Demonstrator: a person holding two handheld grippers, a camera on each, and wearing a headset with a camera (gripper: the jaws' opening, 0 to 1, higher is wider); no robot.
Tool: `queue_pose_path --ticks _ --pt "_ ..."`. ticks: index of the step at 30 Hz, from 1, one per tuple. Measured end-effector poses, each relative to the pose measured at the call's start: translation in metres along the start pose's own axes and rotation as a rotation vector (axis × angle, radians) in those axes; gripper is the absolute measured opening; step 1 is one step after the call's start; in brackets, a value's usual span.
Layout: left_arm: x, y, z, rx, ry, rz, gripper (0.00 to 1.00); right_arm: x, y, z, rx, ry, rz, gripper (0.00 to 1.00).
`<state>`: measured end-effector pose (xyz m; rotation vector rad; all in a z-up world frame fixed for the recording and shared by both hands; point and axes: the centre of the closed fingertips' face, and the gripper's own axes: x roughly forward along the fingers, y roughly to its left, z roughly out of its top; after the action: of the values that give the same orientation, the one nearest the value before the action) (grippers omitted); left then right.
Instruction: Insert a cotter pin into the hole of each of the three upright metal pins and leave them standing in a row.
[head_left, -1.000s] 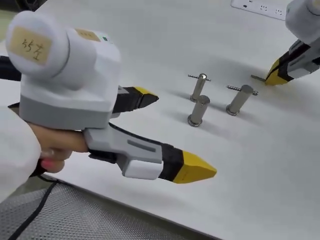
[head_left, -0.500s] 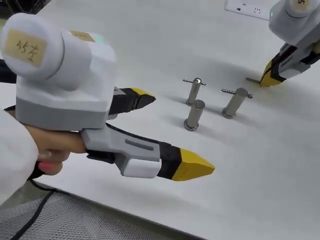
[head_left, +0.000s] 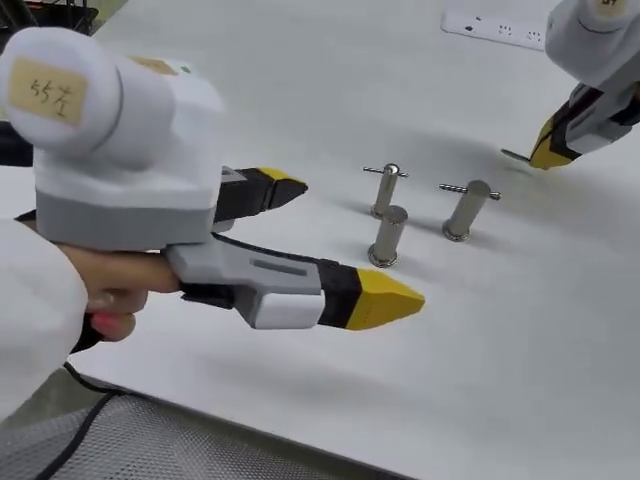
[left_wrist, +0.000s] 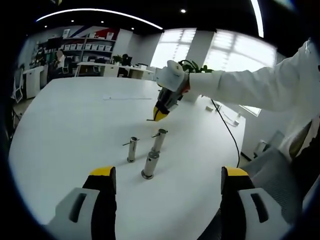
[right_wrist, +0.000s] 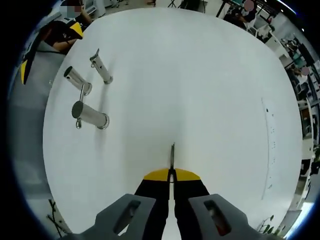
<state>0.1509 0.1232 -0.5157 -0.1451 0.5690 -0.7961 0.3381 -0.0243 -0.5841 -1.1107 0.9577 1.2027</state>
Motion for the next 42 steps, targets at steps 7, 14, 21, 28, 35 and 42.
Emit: queue_pose_path --ticks 7,14,21,28,35,42 --pt "-0.006 0.011 0.012 -0.035 -0.06 0.058 0.73 -0.029 0.005 0.007 0.009 -0.136 -0.107 0.0" --pt "-0.012 0.013 0.021 -0.084 -0.107 0.072 0.66 -0.048 0.025 0.012 0.018 -0.235 -0.193 0.0" --pt "-0.011 0.013 0.028 -0.123 -0.118 0.055 0.57 -0.064 0.046 0.023 -0.023 -0.308 -0.293 0.0" --pt "-0.004 0.012 0.04 -0.158 -0.145 0.022 0.52 -0.074 0.069 0.042 -0.049 -0.351 -0.356 0.0" --pt "0.005 0.008 0.047 -0.176 -0.144 -0.013 0.45 -0.08 0.098 0.078 -0.099 -0.432 -0.337 0.0" --pt "0.011 0.005 0.057 -0.196 -0.16 -0.043 0.37 -0.085 0.104 0.11 -0.227 -0.482 -0.384 0.0"
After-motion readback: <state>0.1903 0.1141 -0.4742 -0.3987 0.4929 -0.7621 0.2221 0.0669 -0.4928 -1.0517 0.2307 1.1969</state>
